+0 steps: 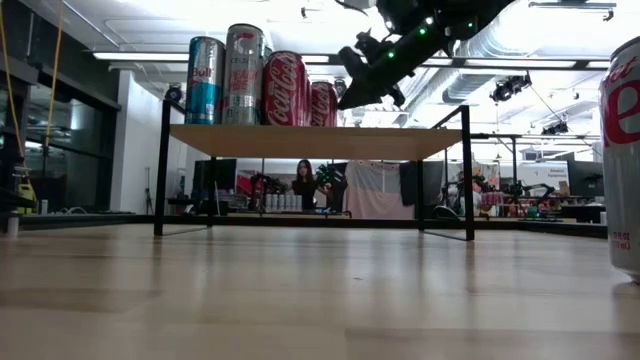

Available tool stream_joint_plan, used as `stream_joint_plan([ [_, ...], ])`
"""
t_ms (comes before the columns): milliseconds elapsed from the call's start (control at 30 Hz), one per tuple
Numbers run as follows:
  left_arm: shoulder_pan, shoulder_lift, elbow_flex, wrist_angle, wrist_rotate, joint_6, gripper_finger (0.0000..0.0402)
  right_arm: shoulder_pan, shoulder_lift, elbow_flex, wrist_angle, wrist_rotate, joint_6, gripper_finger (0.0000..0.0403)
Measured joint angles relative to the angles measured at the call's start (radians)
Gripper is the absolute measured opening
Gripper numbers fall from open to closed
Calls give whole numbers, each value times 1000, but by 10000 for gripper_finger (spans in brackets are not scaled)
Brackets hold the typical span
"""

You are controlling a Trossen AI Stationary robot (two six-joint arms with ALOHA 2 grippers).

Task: Place canned beverage on shelf
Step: Put the red-white soda can aligned with the other red-white soda cans on the shelf

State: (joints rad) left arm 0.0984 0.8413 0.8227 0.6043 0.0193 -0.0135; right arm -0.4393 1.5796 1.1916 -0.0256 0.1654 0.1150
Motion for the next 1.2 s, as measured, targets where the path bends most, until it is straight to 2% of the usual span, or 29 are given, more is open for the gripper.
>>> stream_joint_plan([
  [300,0,-14,-1,0,2,0,0,2,79,74,-2,-32,-15,0],
  [667,0,-29,-1,-1,4,0,0,-1,79,86,-12,-52,-55,0],
  [833,-1,-29,-1,-1,12,-4,0,-52,70,106,-37,-54,-66,0],
  [1000,-1,-30,-1,-2,31,-4,0,-150,108,242,-144,-225,34,0],
  [1200,-1,-31,-1,-2,31,-8,0,-256,248,538,-426,-473,187,0],
])
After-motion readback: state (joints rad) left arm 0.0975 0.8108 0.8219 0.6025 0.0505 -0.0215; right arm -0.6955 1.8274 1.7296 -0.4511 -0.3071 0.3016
